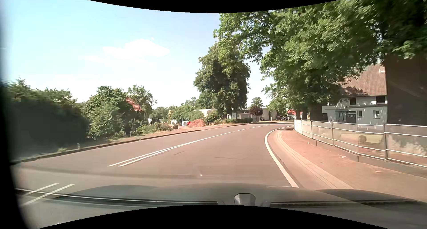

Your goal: Follow the waypoints while adhering to traffic rules and regulations

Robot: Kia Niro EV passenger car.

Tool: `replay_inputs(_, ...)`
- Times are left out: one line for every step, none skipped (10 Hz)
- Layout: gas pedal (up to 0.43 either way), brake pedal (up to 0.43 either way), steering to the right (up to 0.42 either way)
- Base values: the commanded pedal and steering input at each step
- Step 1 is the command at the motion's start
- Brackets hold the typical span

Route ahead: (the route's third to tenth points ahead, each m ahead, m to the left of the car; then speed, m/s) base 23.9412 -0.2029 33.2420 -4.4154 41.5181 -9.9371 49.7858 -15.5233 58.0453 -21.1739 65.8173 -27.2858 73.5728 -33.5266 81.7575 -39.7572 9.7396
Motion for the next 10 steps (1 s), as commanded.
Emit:
replay_inputs(0.311, 0.006, 0.047)
replay_inputs(0.311, 0.006, 0.049)
replay_inputs(0.311, 0.006, 0.055)
replay_inputs(0.311, 0.006, 0.061)
replay_inputs(0.311, 0.006, 0.065)
replay_inputs(0.311, 0.006, 0.069)
replay_inputs(0.311, 0.006, 0.072)
replay_inputs(0.311, 0.006, 0.075)
replay_inputs(0.311, 0.006, 0.075)
replay_inputs(0.311, 0.006, 0.075)
